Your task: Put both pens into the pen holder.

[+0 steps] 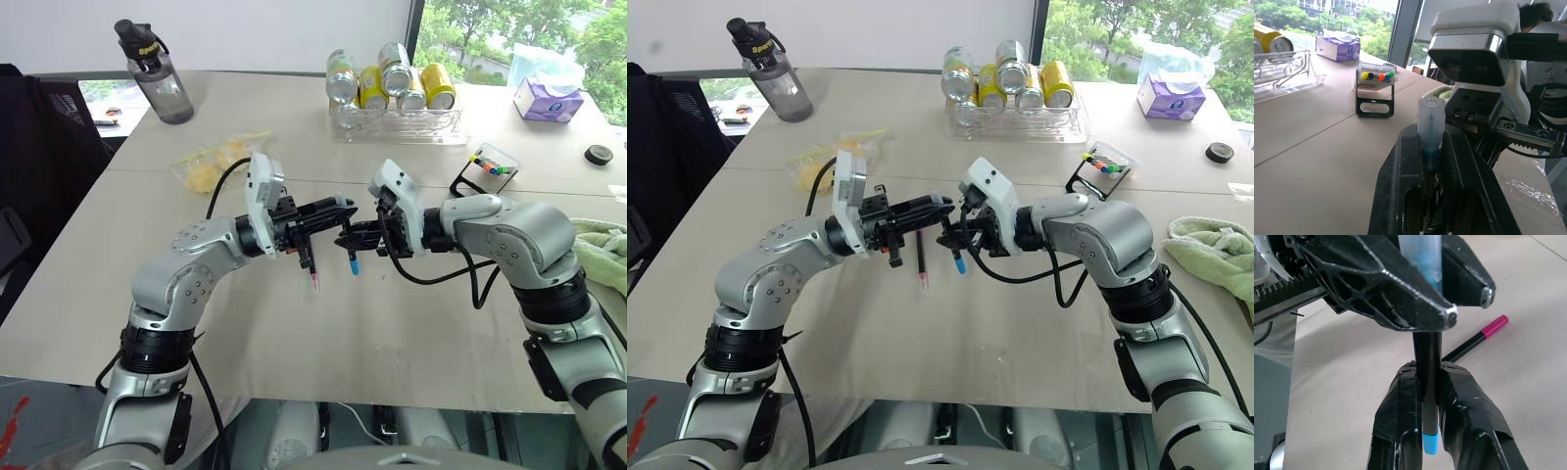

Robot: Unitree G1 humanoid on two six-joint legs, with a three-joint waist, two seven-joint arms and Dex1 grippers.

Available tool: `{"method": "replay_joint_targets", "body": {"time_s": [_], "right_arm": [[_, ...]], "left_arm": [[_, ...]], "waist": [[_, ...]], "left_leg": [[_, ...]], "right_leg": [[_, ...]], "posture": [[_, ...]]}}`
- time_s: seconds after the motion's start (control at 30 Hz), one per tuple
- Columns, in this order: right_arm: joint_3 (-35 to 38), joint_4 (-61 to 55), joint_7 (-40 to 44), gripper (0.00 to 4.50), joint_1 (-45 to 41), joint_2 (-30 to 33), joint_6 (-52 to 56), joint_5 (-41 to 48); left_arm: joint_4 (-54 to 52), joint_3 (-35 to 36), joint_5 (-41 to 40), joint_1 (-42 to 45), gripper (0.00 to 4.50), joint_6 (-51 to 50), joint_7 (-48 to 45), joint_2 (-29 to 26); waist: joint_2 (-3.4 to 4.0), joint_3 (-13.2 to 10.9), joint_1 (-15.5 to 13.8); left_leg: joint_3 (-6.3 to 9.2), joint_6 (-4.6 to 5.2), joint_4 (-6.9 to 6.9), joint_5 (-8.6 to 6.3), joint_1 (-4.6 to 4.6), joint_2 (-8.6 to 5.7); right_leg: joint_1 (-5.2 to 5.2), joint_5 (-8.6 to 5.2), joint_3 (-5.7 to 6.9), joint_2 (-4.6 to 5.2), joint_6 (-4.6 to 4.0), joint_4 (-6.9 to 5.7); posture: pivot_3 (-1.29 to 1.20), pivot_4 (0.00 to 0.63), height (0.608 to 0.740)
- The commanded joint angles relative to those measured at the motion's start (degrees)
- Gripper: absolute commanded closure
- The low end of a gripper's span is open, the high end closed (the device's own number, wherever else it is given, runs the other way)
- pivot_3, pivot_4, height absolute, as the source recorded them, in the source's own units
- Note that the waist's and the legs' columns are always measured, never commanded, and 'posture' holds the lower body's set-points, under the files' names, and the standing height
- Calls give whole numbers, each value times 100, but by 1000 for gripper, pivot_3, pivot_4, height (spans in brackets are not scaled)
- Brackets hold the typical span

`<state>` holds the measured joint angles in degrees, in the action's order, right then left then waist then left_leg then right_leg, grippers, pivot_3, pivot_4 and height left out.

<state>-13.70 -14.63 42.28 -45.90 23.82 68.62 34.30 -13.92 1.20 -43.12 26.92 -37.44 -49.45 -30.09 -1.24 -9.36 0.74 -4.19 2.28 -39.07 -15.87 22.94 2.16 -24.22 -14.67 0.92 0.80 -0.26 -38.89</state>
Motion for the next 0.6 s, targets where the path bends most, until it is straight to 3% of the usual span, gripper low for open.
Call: {"method": "replay_joint_targets", "body": {"time_s": [0.03, 0.1, 0.2, 0.23, 0.6], "right_arm": [[190, -173, 38, 4478, -61, 99, -163, 40], [210, -127, -1, 4478, -19, 178, -334, -71], [300, 121, 12, 4478, 137, 564, -1455, -697], [307, 169, 141, 4478, 208, 748, -1984, -922], [803, 1461, 275, 4478, 306, 1649, -6014, -2599]], "left_arm": [[-53, 37, 294, 52, 2749, 253, 181, 46], [-32, 114, 366, 59, 1796, 296, 345, 122], [-290, 441, -54, -105, 298, 57, 211, -30], [-335, 528, -72, -139, 63, 64, 237, -73], [-676, 533, 47, 124, 63, -123, 816, -173]], "waist": [[0, 0, -1], [0, 0, -3], [0, 0, -3], [0, 0, -2], [-2, -5, -15]], "left_leg": [[0, 0, 0, 0, 0, 0], [0, 0, 0, 0, 0, 0], [0, 1, 0, 0, 1, 0], [0, 1, 0, 0, 2, 0], [-1, -1, 0, 1, 0, -1]], "right_leg": [[0, 0, 0, 0, 0, 0], [0, 0, 0, 0, 0, 0], [0, 0, 0, 0, 0, 1], [0, 0, 0, 0, 1, 3], [1, -1, 0, -2, 2, 3]], "posture": [[0, 150, 740], [0, 150, 740], [0, 150, 740], [0, 150, 740], [0, 150, 740]]}}
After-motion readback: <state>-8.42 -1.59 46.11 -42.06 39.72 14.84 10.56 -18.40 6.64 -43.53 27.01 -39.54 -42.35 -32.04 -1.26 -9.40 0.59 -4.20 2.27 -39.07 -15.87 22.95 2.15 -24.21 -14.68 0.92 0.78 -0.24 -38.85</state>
